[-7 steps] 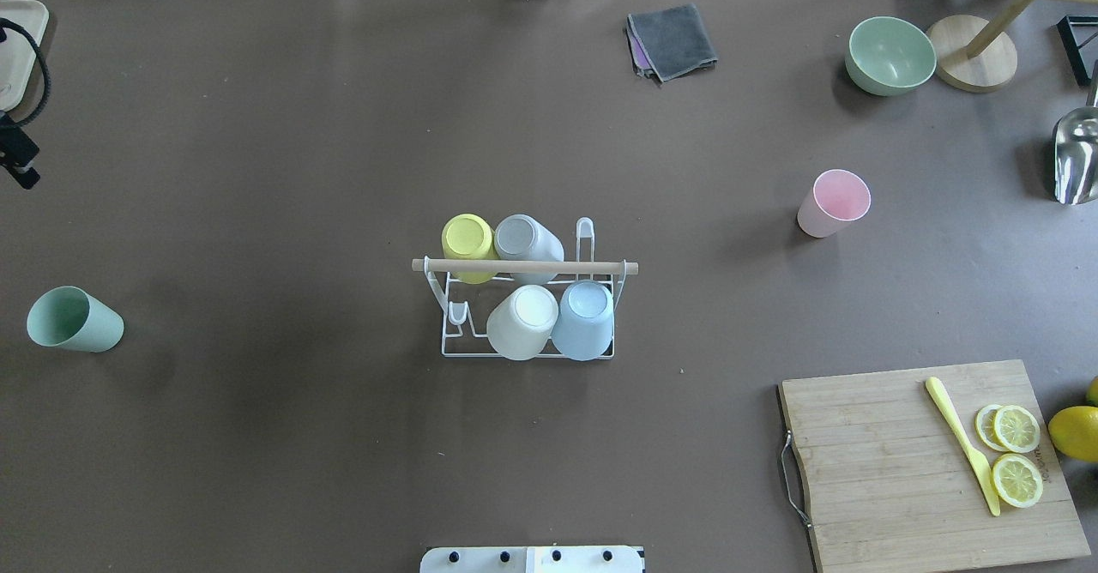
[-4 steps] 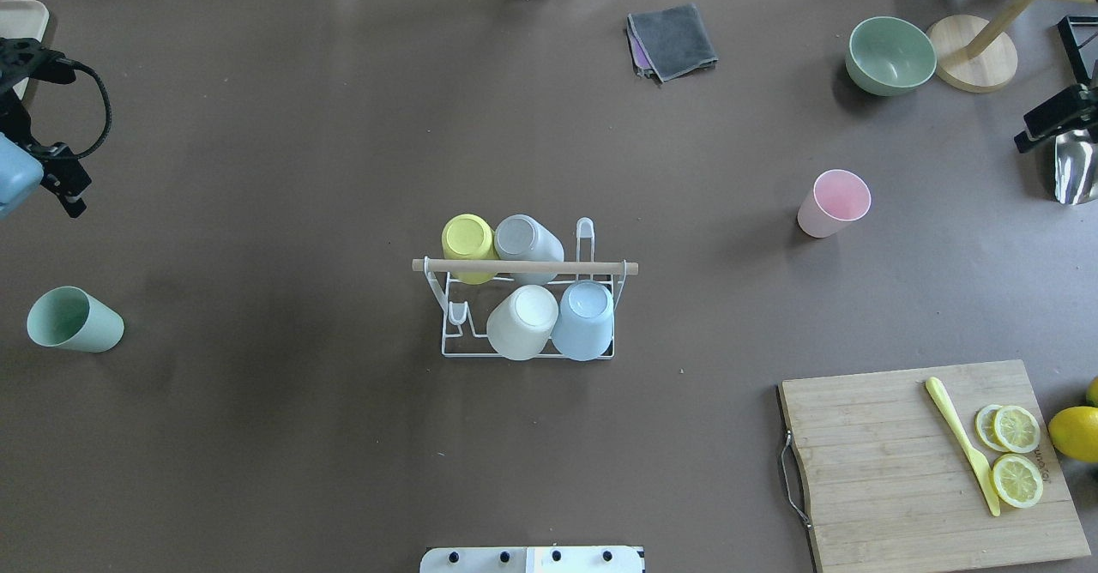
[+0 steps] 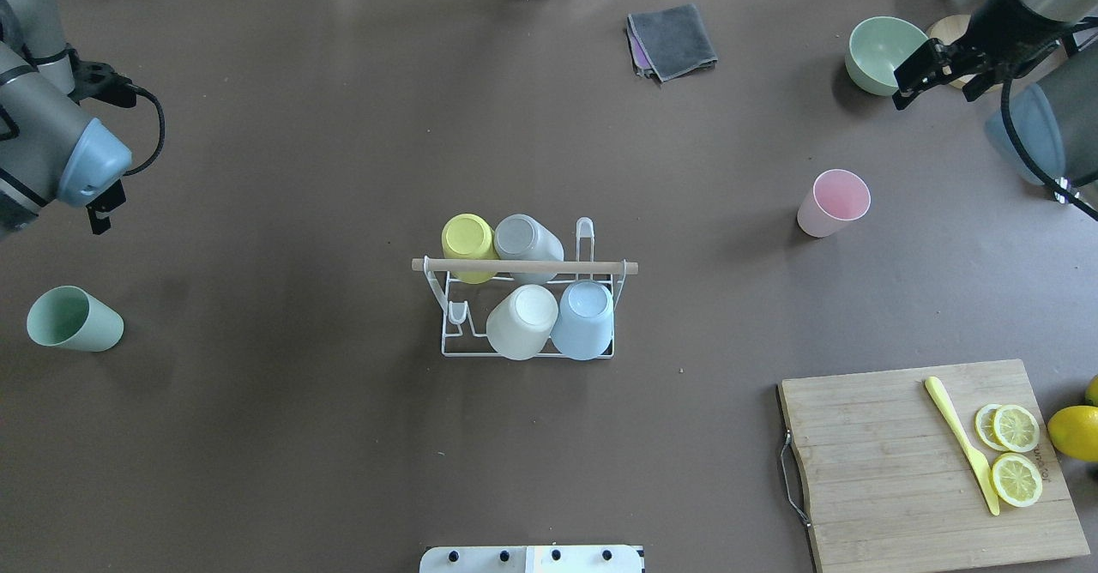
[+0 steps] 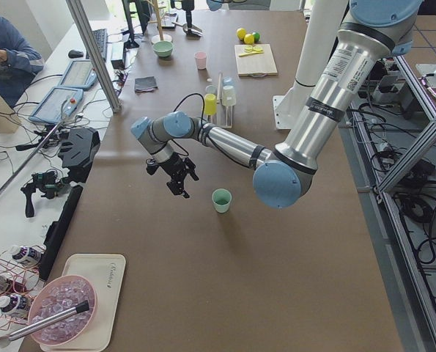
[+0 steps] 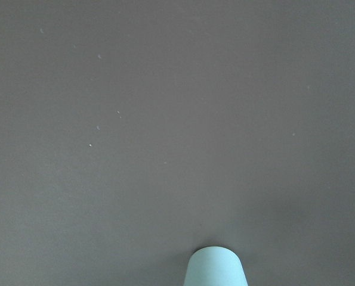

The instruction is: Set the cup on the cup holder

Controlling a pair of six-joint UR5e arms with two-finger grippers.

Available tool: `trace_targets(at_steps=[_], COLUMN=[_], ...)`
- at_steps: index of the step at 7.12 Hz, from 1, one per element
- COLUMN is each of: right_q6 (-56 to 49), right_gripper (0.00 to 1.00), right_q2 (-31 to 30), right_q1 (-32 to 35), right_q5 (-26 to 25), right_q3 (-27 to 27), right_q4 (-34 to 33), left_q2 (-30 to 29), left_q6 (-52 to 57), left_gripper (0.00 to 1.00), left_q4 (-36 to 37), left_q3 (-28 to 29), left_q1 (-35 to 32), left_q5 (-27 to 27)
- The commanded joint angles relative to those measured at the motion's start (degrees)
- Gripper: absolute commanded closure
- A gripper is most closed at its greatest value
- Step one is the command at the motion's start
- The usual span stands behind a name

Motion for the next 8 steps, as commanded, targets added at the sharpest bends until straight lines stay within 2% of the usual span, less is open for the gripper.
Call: trace_targets(at_steps=[1,2,3,4,5,8], right_q6=[0.2,0.2,-0.6,-3.4,-8.9,-20.2], right_gripper=[0.0,0.0,0.0,0.0,0.0,0.0], right_q2=[6.9,7.3,12.1,14.8,18.3,23.8], right_q1=[-2.3,-3.1,-3.3,-4.2,-4.8,-4.7], right_q5=[2.4,2.8,3.7,4.3,4.3,4.5], right_q3=[-7.3,-9.4,-14.7,-20.7,-27.5,-38.9], right_q4=[-5.7,-6.4,-11.5,-13.4,-14.4,-14.7], left_q2=[-2.2,-2.3,-3.3,-3.9,-4.1,-5.2], left_q6=[6.3,6.7,6.8,8.8,9.8,9.9], left_gripper=[0.02,0.02,0.02,0.02,0.02,0.02], left_q4=[2.8,2.9,4.3,5.0,5.2,9.7], left_q3=[3.0,3.1,3.8,3.7,4.0,4.2], left_q1=[4.1,4.7,5.7,8.6,9.3,12.5], left_q5=[5.7,6.4,8.4,12.5,13.0,16.0])
